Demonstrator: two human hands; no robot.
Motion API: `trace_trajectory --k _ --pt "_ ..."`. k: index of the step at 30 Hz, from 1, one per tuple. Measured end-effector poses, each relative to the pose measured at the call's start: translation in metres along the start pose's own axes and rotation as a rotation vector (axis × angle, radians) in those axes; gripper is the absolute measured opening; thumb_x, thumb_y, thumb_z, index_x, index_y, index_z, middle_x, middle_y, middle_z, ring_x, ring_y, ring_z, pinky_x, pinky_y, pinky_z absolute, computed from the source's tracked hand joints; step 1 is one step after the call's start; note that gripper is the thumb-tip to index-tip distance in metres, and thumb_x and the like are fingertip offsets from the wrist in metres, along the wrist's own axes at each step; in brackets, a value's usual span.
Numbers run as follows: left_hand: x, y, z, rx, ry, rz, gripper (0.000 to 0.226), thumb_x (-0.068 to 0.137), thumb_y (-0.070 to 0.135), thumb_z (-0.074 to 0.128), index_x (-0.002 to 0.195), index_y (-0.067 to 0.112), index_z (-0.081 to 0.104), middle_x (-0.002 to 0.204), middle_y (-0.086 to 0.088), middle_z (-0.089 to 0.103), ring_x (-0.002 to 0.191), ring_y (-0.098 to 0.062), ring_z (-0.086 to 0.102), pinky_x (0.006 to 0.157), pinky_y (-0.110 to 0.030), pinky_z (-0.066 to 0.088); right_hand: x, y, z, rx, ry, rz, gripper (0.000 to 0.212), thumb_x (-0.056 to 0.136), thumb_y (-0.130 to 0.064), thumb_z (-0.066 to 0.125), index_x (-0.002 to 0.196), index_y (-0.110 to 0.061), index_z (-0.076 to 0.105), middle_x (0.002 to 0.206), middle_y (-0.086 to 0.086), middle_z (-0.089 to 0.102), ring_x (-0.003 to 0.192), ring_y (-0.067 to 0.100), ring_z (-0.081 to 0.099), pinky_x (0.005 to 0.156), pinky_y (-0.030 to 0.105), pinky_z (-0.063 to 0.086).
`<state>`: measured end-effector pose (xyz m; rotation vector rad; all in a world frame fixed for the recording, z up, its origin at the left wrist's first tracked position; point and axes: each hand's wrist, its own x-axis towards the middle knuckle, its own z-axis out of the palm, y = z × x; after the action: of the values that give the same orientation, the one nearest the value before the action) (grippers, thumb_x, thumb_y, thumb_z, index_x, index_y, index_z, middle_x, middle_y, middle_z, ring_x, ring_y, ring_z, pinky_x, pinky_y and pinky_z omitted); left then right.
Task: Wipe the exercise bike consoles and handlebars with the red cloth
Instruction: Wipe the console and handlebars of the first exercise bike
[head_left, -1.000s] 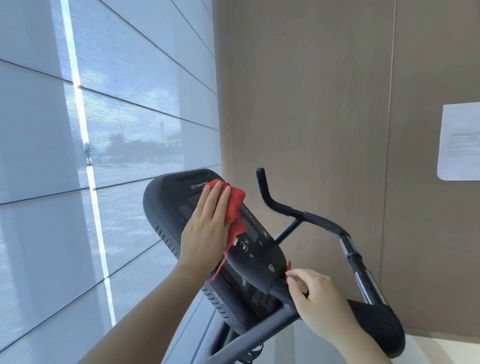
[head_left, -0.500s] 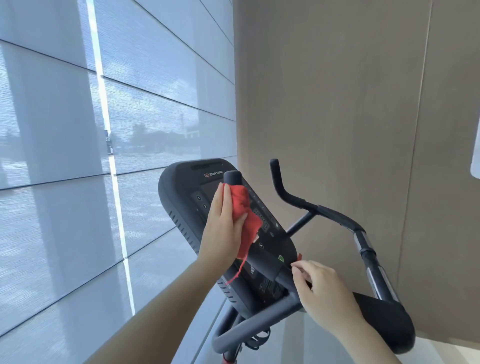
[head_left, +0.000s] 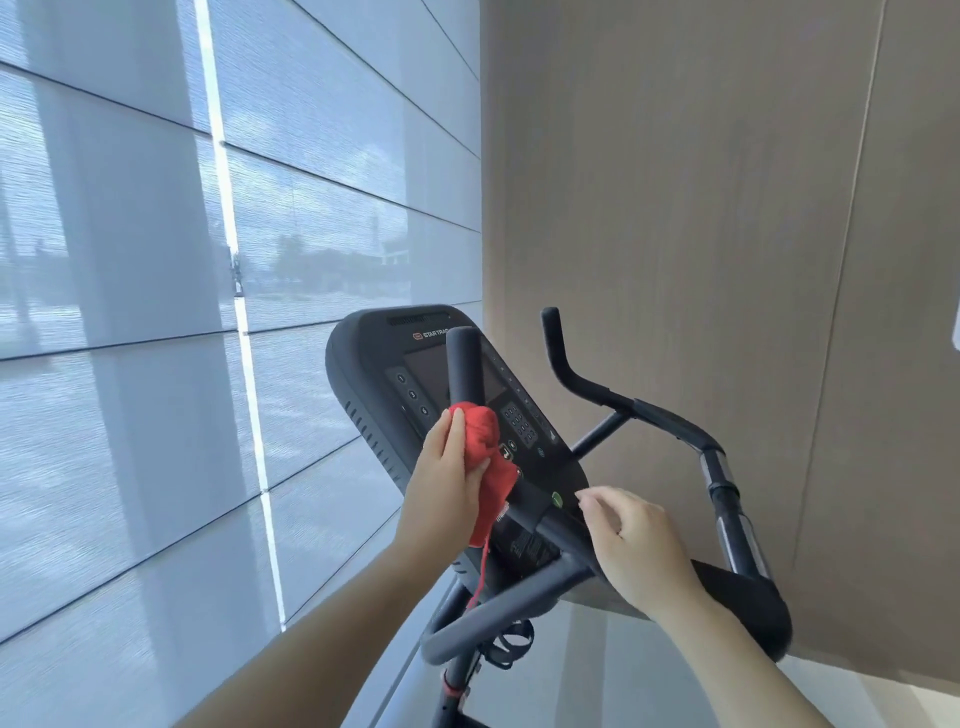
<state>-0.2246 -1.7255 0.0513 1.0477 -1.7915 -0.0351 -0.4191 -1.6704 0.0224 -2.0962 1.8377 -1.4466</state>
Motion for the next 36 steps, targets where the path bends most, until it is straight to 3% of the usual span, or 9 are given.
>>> trace_trajectory --k 6,10,12,16,24,29,33,36 --pt "-0.009 0.037 0.003 0.028 0.038 0.154 0.042 0.093 0.019 0.050 0.135 0.015 0.044 0.139 0.003 0.042 0.127 -0.009 0.037 0.099 -0.015 0.028 -0.006 0.028 -0.048 0.045 -0.004 -0.019 0.025 0.094 -0.030 0.043 0.102 -0.024 0.065 0.090 -0.025 0.056 0.080 -0.024 0.047 0.064 -0.006 0.033" --pt "-0.020 0.051 0.032 0.219 -0.241 0.257 0.041 0.095 0.035 0.044 0.133 0.020 0.045 0.135 0.004 0.045 0.126 -0.015 0.039 0.107 -0.027 0.028 -0.018 0.056 -0.068 0.049 -0.045 0.025 0.022 0.093 -0.031 0.043 0.096 -0.029 0.065 0.091 -0.025 0.058 0.088 -0.008 0.051 0.076 0.008 0.035" --pt "-0.025 0.057 0.044 0.287 -0.244 0.288 0.034 0.095 0.040 0.039 0.124 0.026 0.052 0.123 0.007 0.052 0.118 -0.013 0.042 0.103 -0.023 0.028 -0.026 0.072 -0.071 0.043 -0.053 0.042 0.022 0.094 -0.030 0.044 0.099 -0.028 0.066 0.096 -0.021 0.060 0.093 -0.001 0.051 0.080 0.017 0.037" --pt "-0.035 0.076 0.058 0.224 -0.204 0.312 0.025 0.094 0.038 0.039 0.107 0.032 0.059 0.103 0.009 0.059 0.098 -0.008 0.042 0.084 -0.011 0.022 -0.037 0.088 -0.069 0.086 -0.074 0.046 0.023 0.094 -0.028 0.045 0.104 -0.025 0.066 0.101 -0.016 0.063 0.095 0.000 0.056 0.077 0.013 0.041" --pt "-0.021 0.079 0.054 0.340 -0.403 0.180 0.029 0.096 0.040 0.036 0.115 0.026 0.055 0.109 0.005 0.056 0.107 -0.016 0.045 0.097 -0.027 0.034 -0.036 0.089 -0.071 0.111 -0.097 0.002 0.023 0.094 -0.028 0.045 0.105 -0.027 0.065 0.100 -0.019 0.062 0.090 -0.006 0.054 0.071 0.000 0.035" --pt "-0.019 0.075 0.033 0.252 -0.263 0.183 0.027 0.096 0.034 0.040 0.116 0.024 0.056 0.109 0.005 0.055 0.104 -0.015 0.046 0.095 -0.028 0.037 -0.028 0.080 -0.072 0.125 -0.129 -0.015 0.024 0.095 -0.030 0.044 0.110 -0.027 0.063 0.107 -0.017 0.061 0.092 -0.007 0.054 0.071 -0.001 0.037" --pt "-0.003 0.063 0.001 0.156 -0.039 0.102 0.024 0.095 0.023 0.045 0.112 0.023 0.061 0.108 0.003 0.059 0.104 -0.015 0.050 0.094 -0.029 0.038 -0.020 0.066 -0.067 0.118 -0.138 -0.047 0.026 0.095 -0.030 0.043 0.112 -0.026 0.062 0.109 -0.015 0.061 0.100 -0.001 0.055 0.085 0.011 0.040" --pt "0.015 0.049 -0.024 0.084 0.151 0.009 0.023 0.094 0.019 0.046 0.109 0.023 0.063 0.104 0.001 0.059 0.100 -0.014 0.052 0.089 -0.024 0.036 -0.014 0.052 -0.055 0.094 -0.133 -0.079 0.025 0.096 -0.029 0.043 0.112 -0.026 0.062 0.107 -0.017 0.060 0.099 -0.001 0.054 0.085 0.009 0.038"
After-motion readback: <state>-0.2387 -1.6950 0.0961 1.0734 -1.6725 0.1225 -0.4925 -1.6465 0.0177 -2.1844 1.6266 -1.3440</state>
